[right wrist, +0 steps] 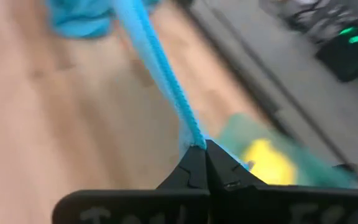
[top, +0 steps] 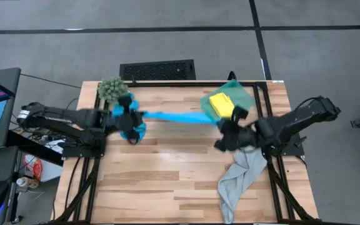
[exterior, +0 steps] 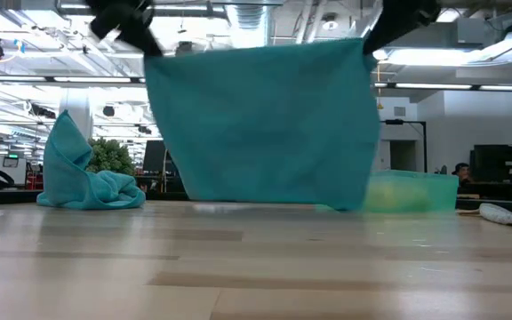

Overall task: Fold microfiber towels
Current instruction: Fold the right blue towel

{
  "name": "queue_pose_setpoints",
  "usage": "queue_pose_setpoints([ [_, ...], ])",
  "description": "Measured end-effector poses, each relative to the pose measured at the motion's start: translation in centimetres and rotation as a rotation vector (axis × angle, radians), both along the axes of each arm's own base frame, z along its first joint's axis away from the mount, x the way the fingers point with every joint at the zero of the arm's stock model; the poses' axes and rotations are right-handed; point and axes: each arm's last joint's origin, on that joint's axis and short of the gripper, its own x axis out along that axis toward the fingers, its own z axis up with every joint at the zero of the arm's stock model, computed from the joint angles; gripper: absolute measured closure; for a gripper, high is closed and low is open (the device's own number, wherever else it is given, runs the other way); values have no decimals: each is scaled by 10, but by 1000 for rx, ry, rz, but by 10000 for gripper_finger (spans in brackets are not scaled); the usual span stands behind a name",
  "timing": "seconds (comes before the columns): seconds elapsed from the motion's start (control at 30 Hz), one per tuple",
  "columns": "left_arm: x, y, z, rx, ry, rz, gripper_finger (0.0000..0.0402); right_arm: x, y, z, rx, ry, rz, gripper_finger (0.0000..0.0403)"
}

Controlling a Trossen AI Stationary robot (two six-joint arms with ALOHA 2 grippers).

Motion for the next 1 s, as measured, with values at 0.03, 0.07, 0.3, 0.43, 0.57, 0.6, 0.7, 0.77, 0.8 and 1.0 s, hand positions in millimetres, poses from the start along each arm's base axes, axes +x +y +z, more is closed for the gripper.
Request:
queue_pose_setpoints([
  [0.03,-1,-6,-11,-16,-15,6,401,1,11,-5,23,5,17,403],
  [0.07,-1,-12,-22,-46,-42,11,401,2,22,-10,45,2,35,403],
  [0.3,-11,-64,-89,-305,-117,-51,401,8,105,-61,201,14,122,403],
  [0.43,-14,-96,-115,-444,-162,-125,401,7,140,-90,297,46,145,402],
  [0.57,-12,-114,-134,-448,-146,-166,401,9,151,-108,321,72,129,402],
  [0.6,-10,-116,-138,-433,-130,-170,401,9,151,-111,315,85,123,402],
  [0.7,-4,-117,-150,-372,-91,-178,401,14,144,-113,309,106,91,402],
  [0.77,1,-113,-155,-315,-74,-165,401,13,136,-114,291,155,62,402],
  [0.8,5,-112,-155,-294,-66,-162,401,13,132,-112,290,166,49,402],
  [1.0,22,-98,-140,-197,-85,-139,401,9,107,-98,251,219,-33,402],
])
